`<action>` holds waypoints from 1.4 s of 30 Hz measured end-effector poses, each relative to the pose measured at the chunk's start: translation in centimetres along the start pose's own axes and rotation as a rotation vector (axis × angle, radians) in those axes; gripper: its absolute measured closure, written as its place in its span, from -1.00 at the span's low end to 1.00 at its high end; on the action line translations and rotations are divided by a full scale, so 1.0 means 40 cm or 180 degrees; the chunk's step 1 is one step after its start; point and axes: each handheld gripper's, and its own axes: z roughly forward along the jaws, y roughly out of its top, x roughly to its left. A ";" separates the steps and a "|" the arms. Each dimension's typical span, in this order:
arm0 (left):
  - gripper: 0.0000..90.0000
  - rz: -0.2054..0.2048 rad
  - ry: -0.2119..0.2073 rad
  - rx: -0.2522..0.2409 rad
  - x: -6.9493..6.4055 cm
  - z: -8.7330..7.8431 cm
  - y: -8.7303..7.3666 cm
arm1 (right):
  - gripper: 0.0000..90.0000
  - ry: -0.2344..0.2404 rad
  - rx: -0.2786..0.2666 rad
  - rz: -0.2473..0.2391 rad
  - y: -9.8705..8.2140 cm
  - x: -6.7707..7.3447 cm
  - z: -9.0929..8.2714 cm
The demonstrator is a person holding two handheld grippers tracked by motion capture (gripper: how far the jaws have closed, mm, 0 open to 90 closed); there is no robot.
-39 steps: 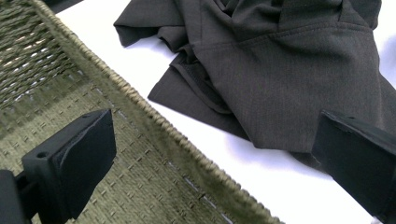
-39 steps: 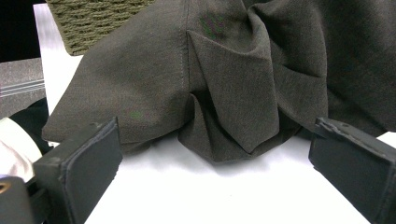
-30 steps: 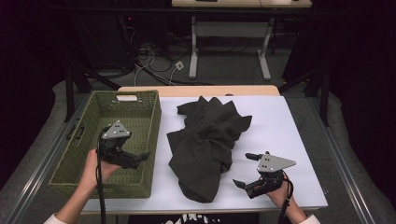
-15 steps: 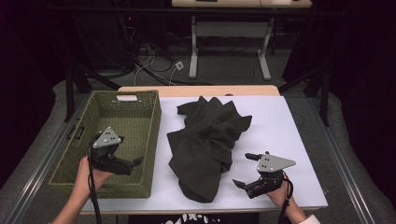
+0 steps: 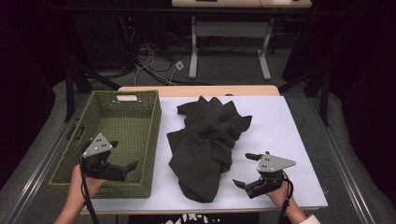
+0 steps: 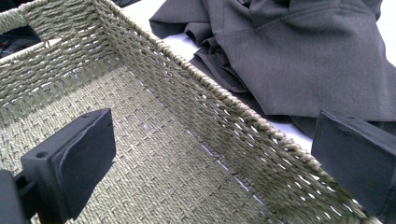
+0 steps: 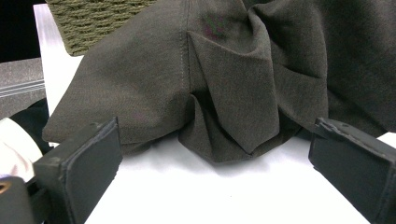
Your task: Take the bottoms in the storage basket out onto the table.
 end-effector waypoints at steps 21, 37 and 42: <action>-1.00 -0.0022 0.0055 -0.0146 -0.019 -0.040 -0.069 | -0.95 0.0005 0.0004 -0.0007 0.002 0.001 0.002; -1.00 -0.0151 0.0100 -0.0288 -0.018 -0.057 -0.111 | -0.95 0.0007 0.0039 -0.0028 0.004 0.006 0.003; -1.00 -0.0179 0.0085 -0.0354 -0.024 -0.066 -0.123 | -0.95 0.0007 0.0046 -0.0040 0.004 0.006 0.005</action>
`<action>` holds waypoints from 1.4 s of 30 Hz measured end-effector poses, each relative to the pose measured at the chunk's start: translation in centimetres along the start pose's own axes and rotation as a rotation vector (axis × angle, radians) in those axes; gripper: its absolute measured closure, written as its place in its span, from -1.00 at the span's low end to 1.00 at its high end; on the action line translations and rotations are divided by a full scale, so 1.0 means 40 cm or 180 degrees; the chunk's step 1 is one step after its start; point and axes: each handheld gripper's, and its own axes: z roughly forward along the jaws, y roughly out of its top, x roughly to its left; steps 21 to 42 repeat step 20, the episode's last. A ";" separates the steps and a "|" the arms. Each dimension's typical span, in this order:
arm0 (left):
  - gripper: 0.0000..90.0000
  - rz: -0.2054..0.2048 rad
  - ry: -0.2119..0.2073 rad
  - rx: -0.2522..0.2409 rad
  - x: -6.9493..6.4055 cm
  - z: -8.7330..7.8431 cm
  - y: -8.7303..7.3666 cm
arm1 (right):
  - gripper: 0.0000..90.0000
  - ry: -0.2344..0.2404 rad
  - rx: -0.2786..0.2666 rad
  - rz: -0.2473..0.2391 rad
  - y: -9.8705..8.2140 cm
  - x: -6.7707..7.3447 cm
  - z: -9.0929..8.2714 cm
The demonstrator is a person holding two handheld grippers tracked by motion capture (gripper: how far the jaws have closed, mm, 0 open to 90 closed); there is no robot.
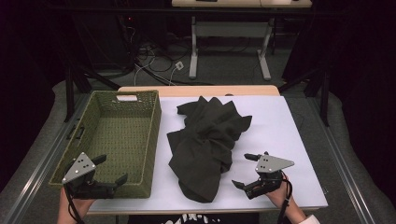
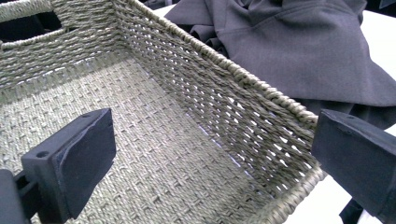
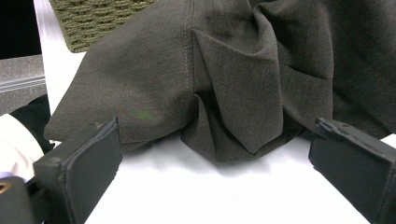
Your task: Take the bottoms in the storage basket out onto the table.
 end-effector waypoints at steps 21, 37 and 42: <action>-1.00 -0.0071 -0.0034 -0.0092 -0.009 -0.006 -0.019 | -0.95 -0.0012 -0.0002 0.0005 -0.002 -0.003 0.000; -1.00 -0.0071 -0.0034 -0.0092 -0.009 -0.006 -0.019 | -0.95 -0.0012 -0.0002 0.0005 -0.002 -0.003 0.000; -1.00 -0.0071 -0.0034 -0.0092 -0.009 -0.006 -0.019 | -0.95 -0.0012 -0.0002 0.0005 -0.002 -0.003 0.000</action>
